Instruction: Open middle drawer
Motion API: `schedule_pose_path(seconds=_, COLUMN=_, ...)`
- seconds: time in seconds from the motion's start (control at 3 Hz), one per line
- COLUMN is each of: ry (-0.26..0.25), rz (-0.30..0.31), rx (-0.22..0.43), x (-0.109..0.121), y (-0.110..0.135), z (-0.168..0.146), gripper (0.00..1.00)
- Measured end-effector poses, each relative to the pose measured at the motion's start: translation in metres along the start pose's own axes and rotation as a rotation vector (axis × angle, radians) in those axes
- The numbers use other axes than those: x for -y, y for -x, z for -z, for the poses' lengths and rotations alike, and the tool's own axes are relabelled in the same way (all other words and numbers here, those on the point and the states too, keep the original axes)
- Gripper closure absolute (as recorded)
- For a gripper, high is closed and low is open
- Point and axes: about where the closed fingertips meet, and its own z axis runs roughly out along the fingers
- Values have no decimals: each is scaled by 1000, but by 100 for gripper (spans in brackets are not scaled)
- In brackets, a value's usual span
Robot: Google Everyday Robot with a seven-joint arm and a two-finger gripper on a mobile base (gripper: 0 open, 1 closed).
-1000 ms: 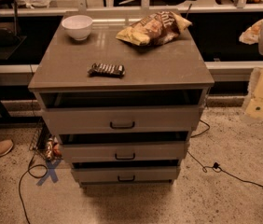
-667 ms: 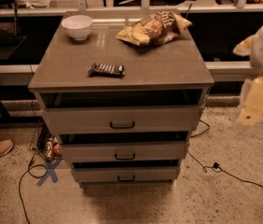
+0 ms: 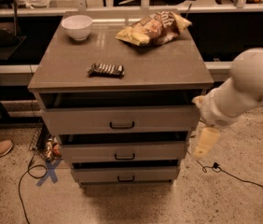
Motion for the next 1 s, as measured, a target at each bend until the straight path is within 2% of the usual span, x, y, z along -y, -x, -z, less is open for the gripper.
schedule_pose_path(seconds=0.33, ry=34, rz=33, rx=39, x=-5, y=10, z=-72, gripper=0)
schedule_pose_path(seconds=0.67, ry=34, rz=33, rx=39, x=-5, y=10, z=-72, gripper=0)
schedule_pose_path(seconds=1.0, ry=35, rz=27, rx=19, x=-6, y=-1, z=-100, gripper=0)
